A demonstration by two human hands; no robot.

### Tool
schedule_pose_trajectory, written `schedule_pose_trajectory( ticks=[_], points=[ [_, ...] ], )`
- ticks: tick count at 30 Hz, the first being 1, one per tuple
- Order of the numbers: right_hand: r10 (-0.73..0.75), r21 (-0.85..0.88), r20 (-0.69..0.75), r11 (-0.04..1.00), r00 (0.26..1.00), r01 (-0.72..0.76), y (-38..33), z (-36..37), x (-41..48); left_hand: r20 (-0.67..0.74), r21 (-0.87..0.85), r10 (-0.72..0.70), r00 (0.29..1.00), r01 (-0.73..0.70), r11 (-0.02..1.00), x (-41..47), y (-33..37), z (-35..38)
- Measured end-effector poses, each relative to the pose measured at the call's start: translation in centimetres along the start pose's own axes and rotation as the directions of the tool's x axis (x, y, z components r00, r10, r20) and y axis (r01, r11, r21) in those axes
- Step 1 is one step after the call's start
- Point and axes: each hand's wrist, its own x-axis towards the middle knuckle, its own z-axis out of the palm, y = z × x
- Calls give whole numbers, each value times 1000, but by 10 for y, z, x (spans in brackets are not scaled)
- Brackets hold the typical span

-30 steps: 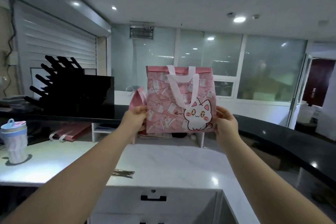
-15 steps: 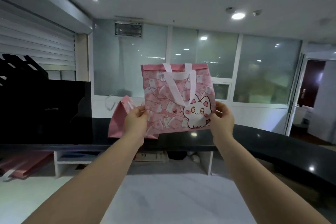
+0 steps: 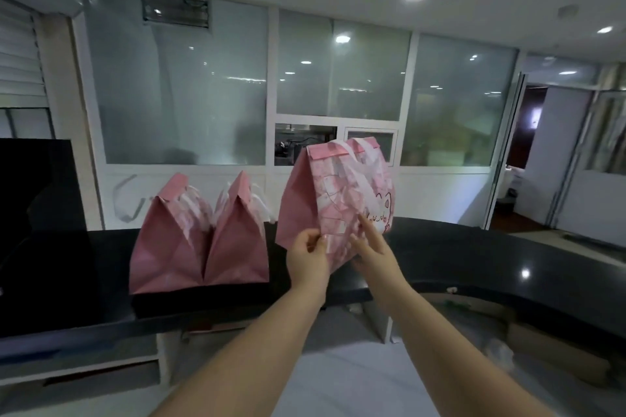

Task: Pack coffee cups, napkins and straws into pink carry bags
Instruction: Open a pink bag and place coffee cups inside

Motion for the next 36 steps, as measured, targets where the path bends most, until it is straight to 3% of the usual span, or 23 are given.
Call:
schedule_pose_trajectory(
  ticks=[4,11,15,18,21,23,25,29,33,36],
  points=[
    [87,158,4,984,996,-87,39,-15,46,-9,38,-72,997,73,997,29,-44,25],
    [219,181,108,955,970,-236,105,-35,118,-65,112,-141,988,148,983,68,-112,57],
    [190,134,142,969,971,-209,129,-38,141,19,202,-106,994,100,974,80,-135,58],
    [133,41,85,990,987,-136,138,-37,153,-48,301,139,989,-118,946,85,-137,41],
    [-81,-125,-29,989,996,77,135,-26,161,-177,450,489,854,-372,812,102,-123,22],
    [-259,-255,-51,937,965,238,125,-15,168,-170,514,546,820,-399,759,125,-111,15],
    [-349,-378,-15,870,937,318,113,-6,176,-96,548,490,866,-365,753,148,-102,12],
    [-347,-516,41,796,937,317,107,-2,189,52,665,373,926,-311,679,172,-108,10],
    [-253,-439,-10,871,967,223,119,-10,190,-136,566,375,917,-239,789,171,-115,9],
    [-197,-459,-31,874,980,161,136,-21,180,-157,487,393,906,-275,829,156,-125,8]
  ],
)
